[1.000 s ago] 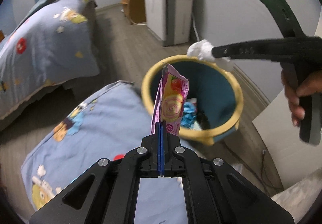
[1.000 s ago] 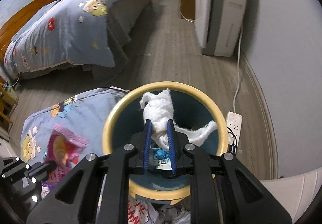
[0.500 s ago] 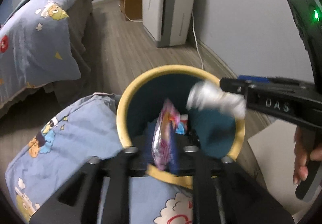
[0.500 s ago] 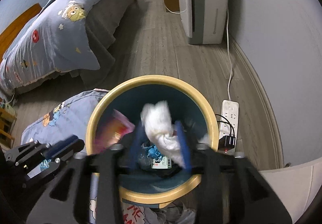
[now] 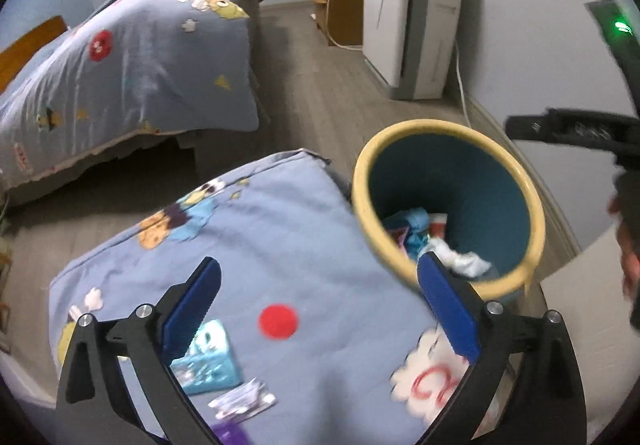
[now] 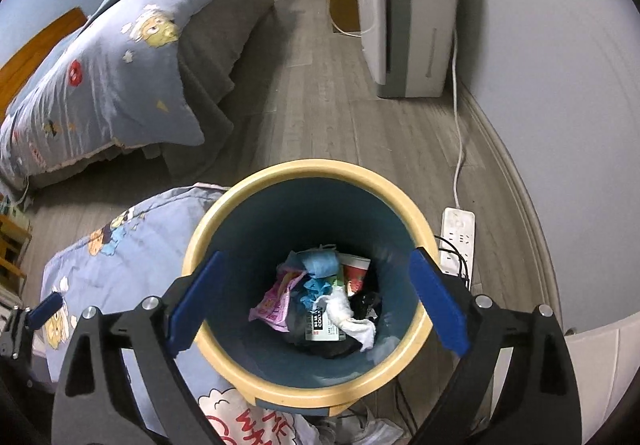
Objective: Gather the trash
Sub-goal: 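Move both tools back over the cushion and grasp the white plastic bag with the left tool, then grasp the silver blister pack with the right tool while the left lifts the white bag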
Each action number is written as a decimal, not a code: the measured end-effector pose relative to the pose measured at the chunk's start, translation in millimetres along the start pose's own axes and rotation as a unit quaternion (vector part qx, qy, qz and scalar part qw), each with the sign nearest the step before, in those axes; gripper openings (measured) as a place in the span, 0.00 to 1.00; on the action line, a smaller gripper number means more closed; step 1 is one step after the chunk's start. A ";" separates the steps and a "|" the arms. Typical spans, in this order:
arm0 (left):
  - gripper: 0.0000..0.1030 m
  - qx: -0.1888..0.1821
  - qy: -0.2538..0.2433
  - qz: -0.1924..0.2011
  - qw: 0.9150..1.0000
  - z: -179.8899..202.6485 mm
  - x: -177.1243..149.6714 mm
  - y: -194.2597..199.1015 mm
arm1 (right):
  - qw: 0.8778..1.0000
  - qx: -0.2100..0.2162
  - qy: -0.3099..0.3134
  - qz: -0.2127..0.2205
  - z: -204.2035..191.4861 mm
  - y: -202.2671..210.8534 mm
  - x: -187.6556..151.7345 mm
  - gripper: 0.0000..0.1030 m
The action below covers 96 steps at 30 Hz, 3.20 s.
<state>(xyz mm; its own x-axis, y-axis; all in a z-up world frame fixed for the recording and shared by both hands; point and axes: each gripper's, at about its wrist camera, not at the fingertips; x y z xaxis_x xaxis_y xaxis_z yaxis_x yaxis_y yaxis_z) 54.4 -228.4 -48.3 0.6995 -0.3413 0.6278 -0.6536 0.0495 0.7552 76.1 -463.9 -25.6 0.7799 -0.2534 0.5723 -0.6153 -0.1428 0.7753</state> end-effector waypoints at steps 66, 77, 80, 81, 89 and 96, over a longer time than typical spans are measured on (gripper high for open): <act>0.12 0.004 0.053 -0.130 0.990 -132.3 -198.6 15.4 | 0.976 0.081 0.107 -0.170 -236.7 -77.5 -138.4 0.78; 0.12 0.023 0.057 -0.059 0.996 -198.0 -126.1 80.6 | 0.973 0.080 0.110 -0.185 -243.7 -85.8 -145.6 0.78; 0.12 0.030 0.053 -0.047 0.997 -214.2 -117.2 80.8 | 0.971 0.070 0.126 -0.189 -248.1 -91.6 -149.1 0.78; 0.12 0.025 0.061 -0.046 0.997 -217.6 -116.9 77.8 | 0.971 0.065 0.130 -0.191 -248.9 -94.7 -150.1 0.78; 0.12 -0.024 0.117 -0.037 0.992 -230.3 -118.4 71.0 | 0.965 0.067 0.128 -0.218 -256.7 -119.3 -155.0 0.78; 0.12 -0.031 0.107 -0.037 0.993 -228.7 -119.5 69.2 | 0.961 0.036 0.140 -0.236 -262.9 -136.4 -165.9 0.77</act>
<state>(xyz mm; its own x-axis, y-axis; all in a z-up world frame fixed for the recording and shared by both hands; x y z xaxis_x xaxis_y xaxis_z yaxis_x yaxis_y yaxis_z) -8.3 30.4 -28.0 0.7943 -0.1391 0.5914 -0.5843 0.0919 0.8063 60.8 -150.9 -156.0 0.9681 0.1230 0.2183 -0.1831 -0.2473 0.9515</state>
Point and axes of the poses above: each gripper's, at about its wrist camera, not at the fingertips, and y roughly against the way its jaws point, z to its right, x to its top, and after that the axes turned 11 degrees about x, right-handed
